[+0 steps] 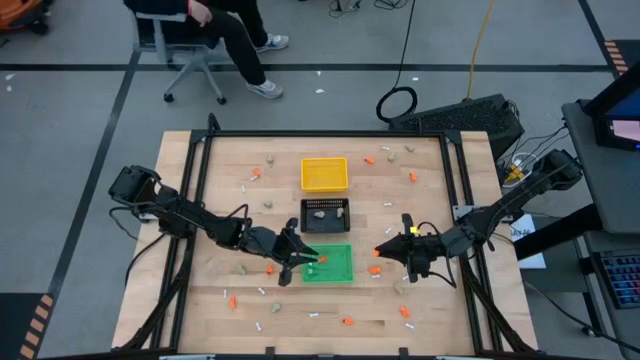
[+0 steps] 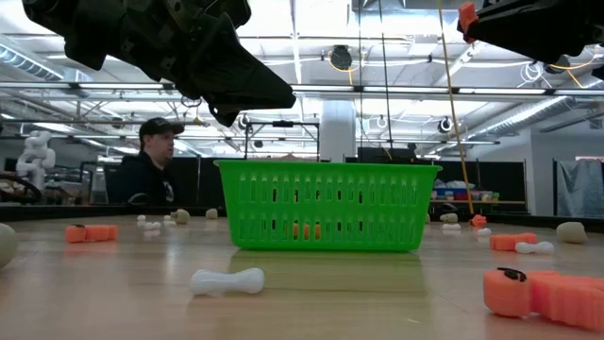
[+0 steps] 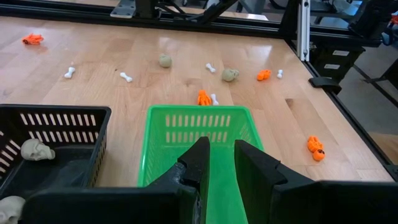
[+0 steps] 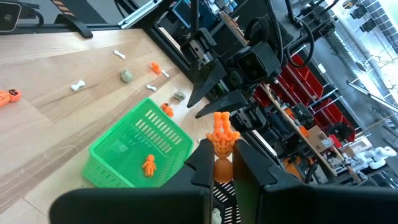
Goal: Sort Halloween decoration
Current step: Put the orange skeleton toy into the green basket, then put the gray skull toy into the black basket
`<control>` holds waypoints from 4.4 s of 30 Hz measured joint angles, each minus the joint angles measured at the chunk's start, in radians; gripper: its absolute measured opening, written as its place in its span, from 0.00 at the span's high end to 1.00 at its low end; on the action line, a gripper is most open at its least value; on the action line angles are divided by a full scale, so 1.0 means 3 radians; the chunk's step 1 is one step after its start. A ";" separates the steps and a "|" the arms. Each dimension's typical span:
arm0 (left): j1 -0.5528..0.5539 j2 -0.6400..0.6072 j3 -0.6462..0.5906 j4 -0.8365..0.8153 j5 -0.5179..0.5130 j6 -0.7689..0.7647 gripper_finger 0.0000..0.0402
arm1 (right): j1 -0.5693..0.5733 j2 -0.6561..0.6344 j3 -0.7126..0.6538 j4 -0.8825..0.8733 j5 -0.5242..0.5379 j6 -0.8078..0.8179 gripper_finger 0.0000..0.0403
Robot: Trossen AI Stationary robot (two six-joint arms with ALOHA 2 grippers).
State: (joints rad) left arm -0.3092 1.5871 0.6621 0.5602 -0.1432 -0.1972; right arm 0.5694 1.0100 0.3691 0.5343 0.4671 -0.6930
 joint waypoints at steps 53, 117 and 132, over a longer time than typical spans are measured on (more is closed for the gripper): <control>0.0000 0.0000 0.0000 -0.0003 -0.0165 0.0195 0.82 | -0.0136 0.0477 0.0488 -0.0238 0.0010 0.2792 0.96; -0.0004 -0.0090 -0.0003 -0.0370 -0.0164 0.0075 0.82 | -0.0918 0.2170 0.1470 -0.1026 -0.1043 0.3502 0.69; -0.0756 -0.0932 0.0001 -0.1669 -0.1144 -0.0827 0.82 | -0.0369 0.1450 0.1470 -0.1321 -0.0782 0.3109 0.69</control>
State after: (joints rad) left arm -0.5359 1.3075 0.6624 0.0595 -0.4865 -0.4454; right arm 0.4587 1.4450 0.8101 0.1381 0.2325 0.2396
